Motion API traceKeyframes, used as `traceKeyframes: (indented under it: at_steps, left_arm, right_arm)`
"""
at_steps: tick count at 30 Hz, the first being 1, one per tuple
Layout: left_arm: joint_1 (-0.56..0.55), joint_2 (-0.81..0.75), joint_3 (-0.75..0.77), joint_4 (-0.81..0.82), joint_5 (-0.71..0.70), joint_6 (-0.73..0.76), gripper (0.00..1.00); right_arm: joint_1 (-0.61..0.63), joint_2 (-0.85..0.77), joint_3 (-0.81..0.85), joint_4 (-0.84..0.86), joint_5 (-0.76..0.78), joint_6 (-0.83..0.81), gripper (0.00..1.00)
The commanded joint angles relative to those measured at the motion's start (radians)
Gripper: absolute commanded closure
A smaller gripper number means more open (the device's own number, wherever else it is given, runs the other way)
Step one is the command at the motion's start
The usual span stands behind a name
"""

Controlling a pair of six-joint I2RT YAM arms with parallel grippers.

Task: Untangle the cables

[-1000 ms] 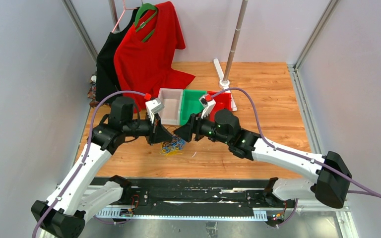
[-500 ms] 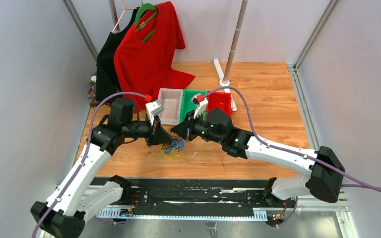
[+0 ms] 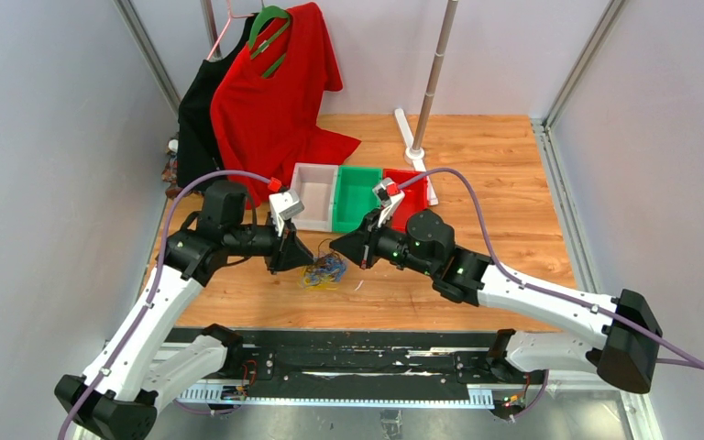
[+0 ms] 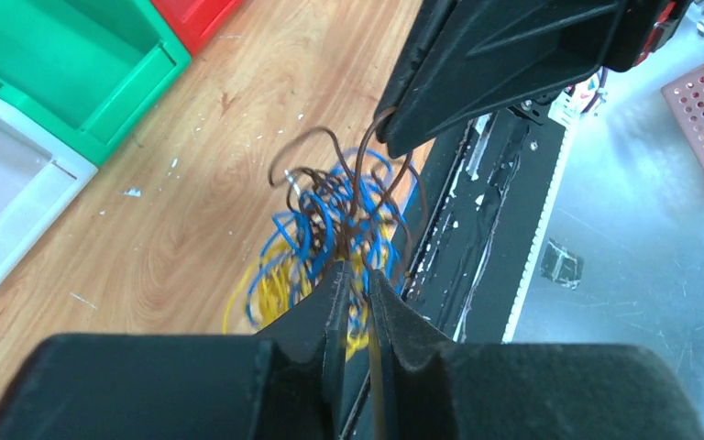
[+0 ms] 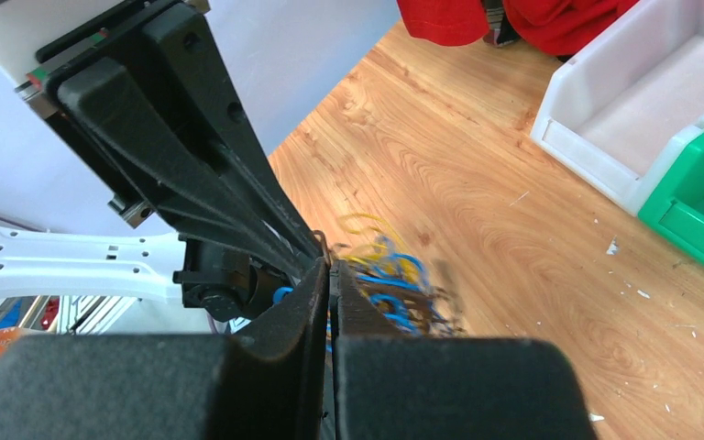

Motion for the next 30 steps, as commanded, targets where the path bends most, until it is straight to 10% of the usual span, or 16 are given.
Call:
traceKeyframes:
  at_steps: [1, 11, 20, 30]
  left_arm:
    - [-0.009, -0.007, 0.033, -0.005, 0.022, 0.001, 0.83]
    - [-0.009, 0.024, 0.035, 0.000, 0.159, 0.013, 0.40]
    - [-0.009, 0.063, 0.137, -0.157, 0.167, 0.334, 0.49]
    - [-0.009, 0.048, 0.134, -0.168, 0.183, 0.343, 0.65]
  right_arm:
    - [0.007, -0.038, -0.028, 0.027, -0.024, -0.020, 1.00]
    - [0.016, -0.021, 0.018, -0.014, -0.076, -0.049, 0.99]
    - [0.018, 0.037, 0.125, -0.075, -0.266, -0.101, 0.99]
    - [0.018, 0.086, 0.177, -0.049, -0.386, -0.058, 0.99]
